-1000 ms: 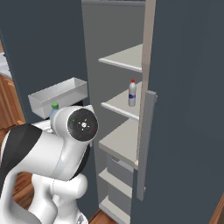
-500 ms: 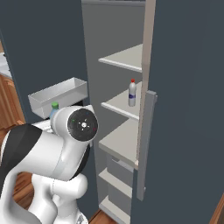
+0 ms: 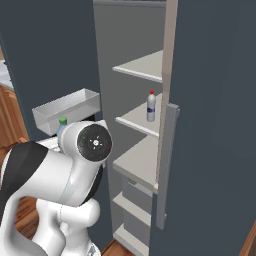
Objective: Take the bottled waters from the counter and place them in the freezer to freeze. Close the freezer door after placing the bottles.
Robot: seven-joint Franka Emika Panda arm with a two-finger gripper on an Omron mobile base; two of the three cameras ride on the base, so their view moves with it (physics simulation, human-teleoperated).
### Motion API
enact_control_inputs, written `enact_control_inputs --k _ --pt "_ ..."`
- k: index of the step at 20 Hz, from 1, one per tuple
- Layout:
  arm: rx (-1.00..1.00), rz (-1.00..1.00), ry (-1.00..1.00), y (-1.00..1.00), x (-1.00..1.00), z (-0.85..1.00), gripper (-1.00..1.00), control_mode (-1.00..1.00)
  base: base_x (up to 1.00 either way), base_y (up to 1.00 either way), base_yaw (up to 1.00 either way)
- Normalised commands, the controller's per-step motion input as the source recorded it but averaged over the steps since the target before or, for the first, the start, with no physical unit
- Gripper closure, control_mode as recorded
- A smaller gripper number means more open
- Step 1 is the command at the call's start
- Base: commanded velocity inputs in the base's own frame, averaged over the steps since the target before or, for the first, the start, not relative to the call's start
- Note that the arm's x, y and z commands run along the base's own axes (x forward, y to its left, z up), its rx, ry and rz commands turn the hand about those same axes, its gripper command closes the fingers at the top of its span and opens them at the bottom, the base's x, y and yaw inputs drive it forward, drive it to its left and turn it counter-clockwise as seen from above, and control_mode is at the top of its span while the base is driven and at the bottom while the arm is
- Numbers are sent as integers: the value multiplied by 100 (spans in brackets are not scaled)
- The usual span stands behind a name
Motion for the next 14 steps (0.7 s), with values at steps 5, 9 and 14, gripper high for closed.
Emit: enact_control_inputs --k 5,9,14 --pt "-3 -6 0 -4 0 11 100 -100 0 0 0" --pt "-9 -18 0 3 2 38 100 -100 0 0 0" --pt "-4 -41 0 -3 2 51 100 -100 0 0 0"
